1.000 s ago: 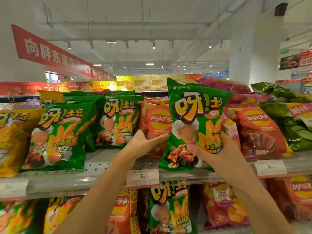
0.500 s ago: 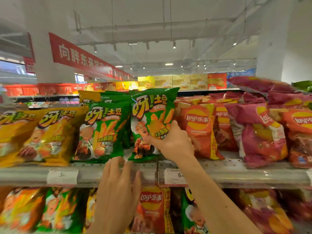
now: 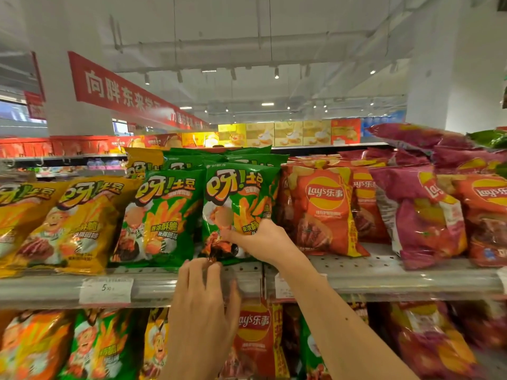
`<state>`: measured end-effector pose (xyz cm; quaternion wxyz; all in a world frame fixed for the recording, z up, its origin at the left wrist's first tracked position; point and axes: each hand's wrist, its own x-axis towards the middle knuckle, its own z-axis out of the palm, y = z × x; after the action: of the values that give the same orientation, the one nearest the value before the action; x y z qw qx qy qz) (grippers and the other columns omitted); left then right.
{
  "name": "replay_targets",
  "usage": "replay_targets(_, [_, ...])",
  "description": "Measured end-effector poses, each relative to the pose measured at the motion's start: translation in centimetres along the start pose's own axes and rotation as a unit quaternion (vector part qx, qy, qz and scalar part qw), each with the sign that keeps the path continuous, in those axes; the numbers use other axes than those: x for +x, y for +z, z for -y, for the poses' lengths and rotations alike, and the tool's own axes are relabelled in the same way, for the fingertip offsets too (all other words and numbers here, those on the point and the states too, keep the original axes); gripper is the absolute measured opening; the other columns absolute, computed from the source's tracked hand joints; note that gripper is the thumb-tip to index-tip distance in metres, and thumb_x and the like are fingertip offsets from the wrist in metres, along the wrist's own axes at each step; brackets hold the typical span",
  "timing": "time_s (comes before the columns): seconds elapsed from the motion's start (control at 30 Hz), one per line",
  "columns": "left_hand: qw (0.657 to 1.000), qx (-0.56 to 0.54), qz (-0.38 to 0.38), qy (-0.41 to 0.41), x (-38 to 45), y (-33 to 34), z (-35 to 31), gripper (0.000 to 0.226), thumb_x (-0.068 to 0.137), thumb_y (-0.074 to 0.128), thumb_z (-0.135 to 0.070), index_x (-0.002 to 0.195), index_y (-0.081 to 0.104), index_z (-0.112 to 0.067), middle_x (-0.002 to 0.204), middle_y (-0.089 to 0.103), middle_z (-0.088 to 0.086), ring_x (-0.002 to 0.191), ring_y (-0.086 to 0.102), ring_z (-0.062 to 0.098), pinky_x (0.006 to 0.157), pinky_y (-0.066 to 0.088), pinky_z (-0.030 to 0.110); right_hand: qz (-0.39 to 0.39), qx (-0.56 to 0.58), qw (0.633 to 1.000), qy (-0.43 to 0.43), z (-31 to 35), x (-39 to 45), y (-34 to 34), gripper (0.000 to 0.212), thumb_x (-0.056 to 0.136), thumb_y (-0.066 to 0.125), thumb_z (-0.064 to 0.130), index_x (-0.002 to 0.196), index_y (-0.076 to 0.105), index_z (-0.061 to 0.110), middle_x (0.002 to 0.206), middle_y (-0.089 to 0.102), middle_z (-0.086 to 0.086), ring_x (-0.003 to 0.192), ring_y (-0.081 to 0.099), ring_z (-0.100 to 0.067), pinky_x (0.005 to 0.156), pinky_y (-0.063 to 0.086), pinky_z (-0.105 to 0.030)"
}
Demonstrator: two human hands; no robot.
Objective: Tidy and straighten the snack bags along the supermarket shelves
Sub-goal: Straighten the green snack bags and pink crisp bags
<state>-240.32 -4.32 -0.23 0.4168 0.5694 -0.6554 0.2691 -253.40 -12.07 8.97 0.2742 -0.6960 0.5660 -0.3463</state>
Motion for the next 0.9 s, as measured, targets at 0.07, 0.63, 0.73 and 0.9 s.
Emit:
replay_targets(0.07, [1.000,-0.007,-0.001,-0.005,-0.1,0.0,0.0,0.038,0.076,0.078,-0.025,0.104,0.060,-0.007,0.109,0.050,0.009,0.105,0.054,0.032,0.080,0.058,0.048,-0.018,-0.020,1.000,0.005,0.0,-0.5,-0.2,0.091,0.072,0.068,0.079,0.132,0.052,0.013,0.124,0.061,-0.005,0.113,0.060,-0.025,0.099,0.054,-0.046])
replay_targets(0.63, [0.964,-0.265,-0.035,-0.002,1.7,1.9,-13.4,0.021,0.092,0.058,-0.032,0.106,0.061,-0.017,0.116,0.049,-0.001,0.112,0.049,0.014,0.098,0.031,0.013,-0.375,0.084,0.904,-0.186,-13.7,-10.3,-14.6,0.009,0.094,0.068,0.036,0.097,0.074,0.029,0.086,0.073,0.020,0.087,0.069,0.000,0.077,0.056,-0.021])
replay_targets(0.73, [0.952,-0.306,0.022,-0.010,3.1,3.0,-20.5,0.032,0.091,0.056,-0.044,0.115,0.057,-0.024,0.117,0.053,-0.008,0.111,0.051,0.009,0.096,0.037,0.012,-0.433,0.052,0.884,-0.169,-17.7,-12.3,-20.7,0.009,0.095,0.067,0.035,0.098,0.073,0.029,0.089,0.072,0.019,0.089,0.067,0.001,0.079,0.054,-0.019])
replay_targets(0.9, [0.927,-0.327,0.136,-0.126,6.9,5.2,-29.7,0.085,0.080,0.064,-0.065,0.145,0.040,-0.016,0.139,0.053,-0.001,0.126,0.052,0.019,0.105,0.045,0.037,-0.469,-0.032,0.879,-0.078,-24.4,-13.9,-30.2,0.036,0.091,0.068,0.042,0.120,0.064,0.022,0.111,0.064,0.004,0.109,0.060,-0.019,0.094,0.052,-0.040])
